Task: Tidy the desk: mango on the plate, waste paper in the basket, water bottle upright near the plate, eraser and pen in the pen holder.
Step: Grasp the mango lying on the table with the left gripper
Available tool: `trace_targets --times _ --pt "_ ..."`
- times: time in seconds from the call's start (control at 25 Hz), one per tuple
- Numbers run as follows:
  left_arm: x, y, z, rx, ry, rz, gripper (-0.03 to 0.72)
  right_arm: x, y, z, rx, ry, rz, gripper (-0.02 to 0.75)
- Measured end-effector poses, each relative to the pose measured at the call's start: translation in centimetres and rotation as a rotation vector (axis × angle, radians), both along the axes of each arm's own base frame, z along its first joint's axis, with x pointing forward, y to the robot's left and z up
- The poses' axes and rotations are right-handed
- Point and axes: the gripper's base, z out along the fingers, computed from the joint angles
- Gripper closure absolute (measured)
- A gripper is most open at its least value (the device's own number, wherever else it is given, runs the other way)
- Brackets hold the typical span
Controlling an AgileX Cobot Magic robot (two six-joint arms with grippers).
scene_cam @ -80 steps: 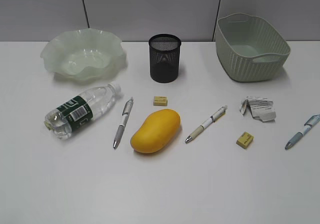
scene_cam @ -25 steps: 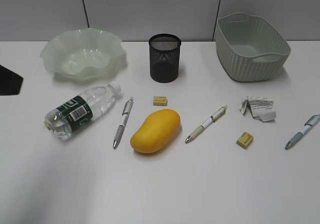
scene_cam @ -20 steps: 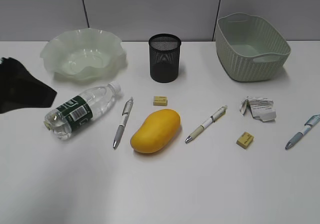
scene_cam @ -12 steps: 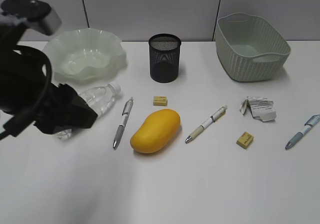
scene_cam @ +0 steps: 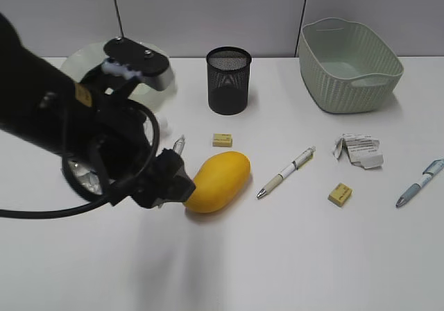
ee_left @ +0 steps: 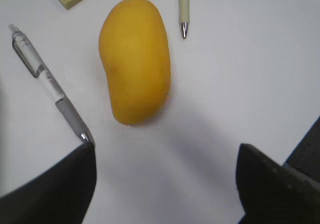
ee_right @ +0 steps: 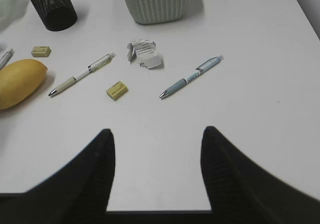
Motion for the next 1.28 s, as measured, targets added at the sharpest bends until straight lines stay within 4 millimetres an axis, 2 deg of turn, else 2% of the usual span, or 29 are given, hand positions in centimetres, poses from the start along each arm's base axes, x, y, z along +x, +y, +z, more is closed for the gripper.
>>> trace_targets --times 0.08,0.28,0.48,0.76,1.16,1.28 --pt "1.2 -1.1 -0.2 0.003 0.004 -0.003 0.017 0.0 0.0 0.0 0.000 0.000 0.000 0.296" --pt "3.6 -3.3 -2.2 0.082 0.075 -0.031 0.017 0.0 0.0 0.0 0.000 0.000 0.000 0.296" --pt "5.0 -4.3 -4.8 0.159 0.108 -0.057 0.017 0.0 0.0 0.0 0.000 0.000 0.000 0.295" --pt "6.8 -5.7 -7.0 0.195 0.114 -0.069 0.017 0.0 0.0 0.0 0.000 0.000 0.000 0.295" --pt "7.7 -6.5 -10.0 0.225 0.145 -0.070 0.019 0.0 0.0 0.0 0.000 0.000 0.000 0.296" --pt "7.8 -6.6 -10.3 0.225 0.144 -0.070 0.042 0.0 0.0 0.0 0.000 0.000 0.000 0.296"
